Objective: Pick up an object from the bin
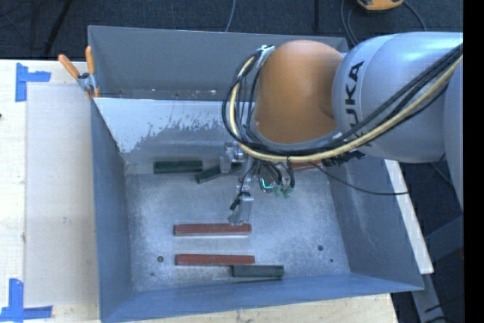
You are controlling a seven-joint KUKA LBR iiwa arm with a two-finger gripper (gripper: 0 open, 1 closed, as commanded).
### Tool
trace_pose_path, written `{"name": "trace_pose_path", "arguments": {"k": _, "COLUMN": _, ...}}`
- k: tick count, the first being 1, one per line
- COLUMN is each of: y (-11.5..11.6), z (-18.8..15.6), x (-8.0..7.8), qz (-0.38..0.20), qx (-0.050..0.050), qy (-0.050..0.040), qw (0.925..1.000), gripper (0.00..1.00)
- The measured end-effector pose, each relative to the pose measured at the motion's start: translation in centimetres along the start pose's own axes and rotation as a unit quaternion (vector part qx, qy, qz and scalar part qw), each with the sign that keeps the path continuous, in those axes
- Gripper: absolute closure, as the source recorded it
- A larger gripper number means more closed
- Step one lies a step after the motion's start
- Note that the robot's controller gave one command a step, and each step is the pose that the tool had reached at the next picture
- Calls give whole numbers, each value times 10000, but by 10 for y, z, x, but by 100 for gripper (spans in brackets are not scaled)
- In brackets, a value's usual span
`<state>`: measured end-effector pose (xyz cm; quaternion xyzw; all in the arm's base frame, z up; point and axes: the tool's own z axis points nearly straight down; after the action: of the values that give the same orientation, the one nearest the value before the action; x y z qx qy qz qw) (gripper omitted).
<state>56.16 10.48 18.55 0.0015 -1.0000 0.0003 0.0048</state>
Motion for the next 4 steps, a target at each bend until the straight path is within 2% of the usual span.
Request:
{"name": "trace_pose_path", "arguments": {"k": 1, "y": 0, "z": -4, "x": -2, "qz": 13, "qx": -5, "qy": -40, "qw": 10000, "gripper": 0}}
{"name": "trace_pose_path", "arguments": {"k": 2, "y": 0, "z": 35, "x": 23, "qz": -426, "qx": 0, "qy": -59, "qw": 9991, "gripper": 0}}
{"name": "trace_pose_path", "arguments": {"k": 3, "y": 22, "z": 66, "x": 21, "qz": -724, "qx": -1, "qy": -45, "qw": 9974, "gripper": 0}}
{"name": "trace_pose_path", "arguments": {"k": 4, "y": -14, "z": 114, "x": 55, "qz": -530, "qx": -4, "qy": -9, "qw": 9986, "gripper": 100}}
